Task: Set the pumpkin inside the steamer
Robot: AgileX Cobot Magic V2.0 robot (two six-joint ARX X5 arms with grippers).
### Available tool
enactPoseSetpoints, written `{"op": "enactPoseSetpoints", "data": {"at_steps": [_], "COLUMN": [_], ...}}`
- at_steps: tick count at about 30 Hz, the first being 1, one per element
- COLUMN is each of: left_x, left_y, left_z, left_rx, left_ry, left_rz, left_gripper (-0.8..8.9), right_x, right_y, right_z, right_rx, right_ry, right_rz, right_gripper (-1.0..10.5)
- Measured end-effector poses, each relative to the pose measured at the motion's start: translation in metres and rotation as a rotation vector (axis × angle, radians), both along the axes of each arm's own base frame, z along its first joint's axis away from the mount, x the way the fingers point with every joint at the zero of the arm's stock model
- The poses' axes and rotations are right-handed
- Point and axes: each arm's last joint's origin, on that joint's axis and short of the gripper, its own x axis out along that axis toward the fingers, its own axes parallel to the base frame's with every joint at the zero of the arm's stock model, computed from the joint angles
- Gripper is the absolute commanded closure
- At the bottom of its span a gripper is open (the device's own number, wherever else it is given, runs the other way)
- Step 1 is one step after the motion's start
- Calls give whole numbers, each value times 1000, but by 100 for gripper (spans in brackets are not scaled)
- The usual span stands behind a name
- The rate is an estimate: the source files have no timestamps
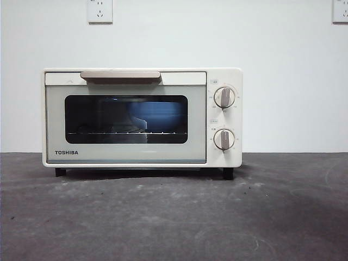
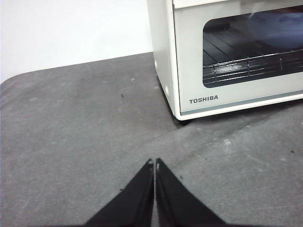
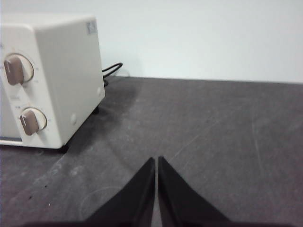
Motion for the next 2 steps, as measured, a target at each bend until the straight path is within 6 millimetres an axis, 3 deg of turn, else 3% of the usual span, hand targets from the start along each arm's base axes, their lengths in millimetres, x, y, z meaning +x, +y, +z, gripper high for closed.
{"op": "enactPoseSetpoints", "data": {"at_steps": [2], "left_x": [0], "left_y": [0], "left_z": [0], "left_rx": [0], "left_ry": [0], "left_rz": [0], "left_gripper": [795], "right_x": [0], "right_y": [0], "right_z": [-4], "right_rx": [12], "right_ry": [25], "right_rz": [-1], "right_gripper": [940]}}
